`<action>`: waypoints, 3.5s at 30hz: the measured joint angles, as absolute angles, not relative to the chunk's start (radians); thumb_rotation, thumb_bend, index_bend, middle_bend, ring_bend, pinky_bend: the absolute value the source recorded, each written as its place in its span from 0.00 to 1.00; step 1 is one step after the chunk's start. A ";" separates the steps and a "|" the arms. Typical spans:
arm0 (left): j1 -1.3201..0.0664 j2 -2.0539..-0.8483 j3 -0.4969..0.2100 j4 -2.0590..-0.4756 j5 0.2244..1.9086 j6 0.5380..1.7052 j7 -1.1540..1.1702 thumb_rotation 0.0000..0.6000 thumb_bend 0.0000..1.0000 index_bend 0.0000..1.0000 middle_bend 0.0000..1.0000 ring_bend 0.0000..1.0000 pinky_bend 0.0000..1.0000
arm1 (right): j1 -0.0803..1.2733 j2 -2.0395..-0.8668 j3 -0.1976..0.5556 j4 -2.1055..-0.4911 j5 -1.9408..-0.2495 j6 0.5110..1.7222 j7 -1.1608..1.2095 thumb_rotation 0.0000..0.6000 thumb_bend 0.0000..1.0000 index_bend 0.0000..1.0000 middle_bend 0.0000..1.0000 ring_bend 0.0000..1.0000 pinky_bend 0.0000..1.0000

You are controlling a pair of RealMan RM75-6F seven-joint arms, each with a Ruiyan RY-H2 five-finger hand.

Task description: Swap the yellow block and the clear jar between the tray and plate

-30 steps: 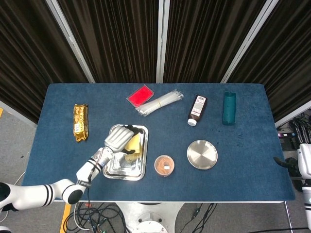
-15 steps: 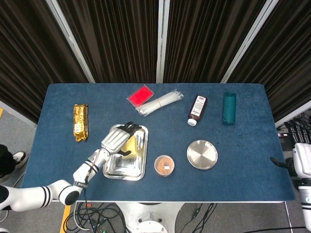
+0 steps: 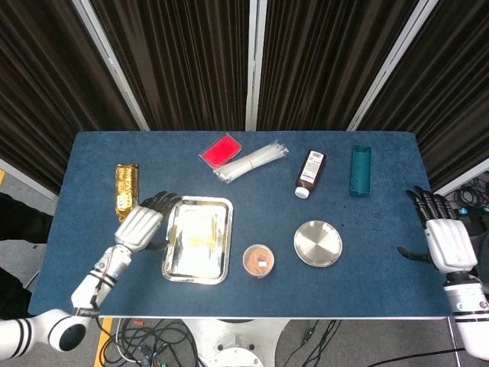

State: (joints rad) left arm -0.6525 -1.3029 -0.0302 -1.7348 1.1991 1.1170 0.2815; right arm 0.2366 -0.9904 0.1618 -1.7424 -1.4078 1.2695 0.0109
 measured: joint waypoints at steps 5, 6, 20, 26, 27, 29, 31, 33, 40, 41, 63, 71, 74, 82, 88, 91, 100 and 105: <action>-0.554 -1.245 0.004 -1.770 1.243 1.234 0.266 1.00 0.17 0.06 0.03 0.00 0.18 | 0.318 -0.997 0.156 -1.811 -1.432 1.161 -0.076 1.00 0.00 0.00 0.00 0.00 0.00; -0.538 -1.240 0.010 -1.771 1.261 1.251 0.254 1.00 0.17 0.06 0.03 0.00 0.18 | 0.334 -1.003 0.154 -1.822 -1.434 1.140 -0.092 1.00 0.00 0.00 0.00 0.00 0.00; -0.332 -1.217 0.093 -1.721 1.397 1.406 0.102 1.00 0.17 0.06 0.04 0.00 0.17 | 0.549 -1.219 0.135 -1.936 -1.386 0.913 -0.423 1.00 0.00 0.00 0.00 0.00 0.00; -0.297 -1.208 0.094 -1.688 1.427 1.417 0.061 1.00 0.17 0.06 0.04 0.00 0.17 | 0.619 -1.336 0.121 -1.926 -1.254 0.869 -0.572 1.00 0.00 0.00 0.01 0.00 0.00; -0.293 -1.208 0.093 -1.684 1.429 1.418 0.056 1.00 0.17 0.06 0.04 0.00 0.17 | 0.629 -1.352 0.119 -1.922 -1.234 0.865 -0.589 1.00 0.00 0.00 0.02 0.00 0.00; -0.283 -1.209 0.090 -1.676 1.435 1.419 0.045 1.00 0.17 0.06 0.04 0.00 0.17 | 0.652 -1.388 0.114 -1.910 -1.193 0.858 -0.624 1.00 0.00 0.00 0.03 0.00 0.00; -0.277 -1.210 0.087 -1.668 1.440 1.417 0.036 1.00 0.17 0.06 0.04 0.00 0.17 | 0.672 -1.422 0.107 -1.891 -1.158 0.854 -0.649 1.00 0.00 0.00 0.04 0.00 0.00; -0.273 -1.210 0.084 -1.662 1.439 1.413 0.033 1.00 0.17 0.06 0.04 0.00 0.17 | 0.687 -1.449 0.101 -1.873 -1.133 0.852 -0.664 1.00 0.00 0.00 0.05 0.00 0.02; -0.246 -1.209 0.076 -1.635 1.450 1.411 0.005 1.00 0.17 0.06 0.04 0.00 0.17 | 0.727 -1.532 0.089 -1.809 -1.096 0.871 -0.687 1.00 0.11 0.03 0.16 0.08 0.25; -0.243 -1.209 0.075 -1.633 1.452 1.410 0.003 1.00 0.17 0.06 0.04 0.00 0.17 | 0.730 -1.539 0.089 -1.803 -1.097 0.877 -0.686 1.00 0.12 0.06 0.18 0.11 0.29; -0.223 -1.197 0.042 -1.640 1.479 1.379 -0.002 1.00 0.17 0.06 0.04 0.00 0.17 | 0.684 -1.417 0.077 -1.823 -1.176 1.030 -0.594 1.00 0.22 0.39 0.41 0.39 0.55; -0.224 -1.199 0.028 -1.649 1.491 1.375 0.003 1.00 0.17 0.06 0.04 0.00 0.17 | 0.621 -1.350 0.033 -1.765 -1.109 1.038 -0.531 1.00 0.21 0.38 0.41 0.38 0.53; -0.224 -1.197 0.024 -1.653 1.493 1.374 0.009 1.00 0.17 0.06 0.04 0.00 0.17 | 0.611 -1.356 0.029 -1.731 -1.107 1.034 -0.502 1.00 0.21 0.37 0.41 0.38 0.52; -0.220 -1.194 0.018 -1.662 1.496 1.370 0.015 1.00 0.17 0.06 0.04 0.00 0.17 | 0.592 -1.376 0.034 -1.672 -1.130 1.037 -0.443 1.00 0.18 0.28 0.37 0.33 0.42; -0.218 -1.193 0.009 -1.662 1.500 1.375 0.014 1.00 0.17 0.06 0.04 0.00 0.17 | 0.579 -1.360 0.033 -1.669 -1.143 1.037 -0.403 1.00 0.00 0.00 0.02 0.00 0.00; -0.216 -1.190 0.007 -1.667 1.506 1.381 0.016 1.00 0.16 0.06 0.04 0.00 0.17 | 0.565 -1.340 0.035 -1.677 -1.163 1.045 -0.357 1.00 0.00 0.00 0.00 0.00 0.00; -0.189 -1.190 -0.001 -1.680 1.526 1.444 0.024 1.00 0.16 0.06 0.04 0.00 0.17 | 0.447 -1.248 0.016 -1.739 -1.255 1.228 -0.281 1.00 0.00 0.00 0.00 0.00 0.00; -0.159 -1.188 -0.002 -1.682 1.526 1.480 0.051 1.00 0.16 0.06 0.04 0.00 0.17 | 0.302 -1.198 -0.022 -1.748 -1.295 1.408 -0.233 1.00 0.00 0.00 0.00 0.00 0.00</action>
State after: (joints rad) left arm -0.1594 -1.1882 -0.0015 -1.6822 1.5258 1.4800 0.0510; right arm 0.3018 -1.1977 -0.0215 -1.7484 -1.2950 1.4081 -0.2327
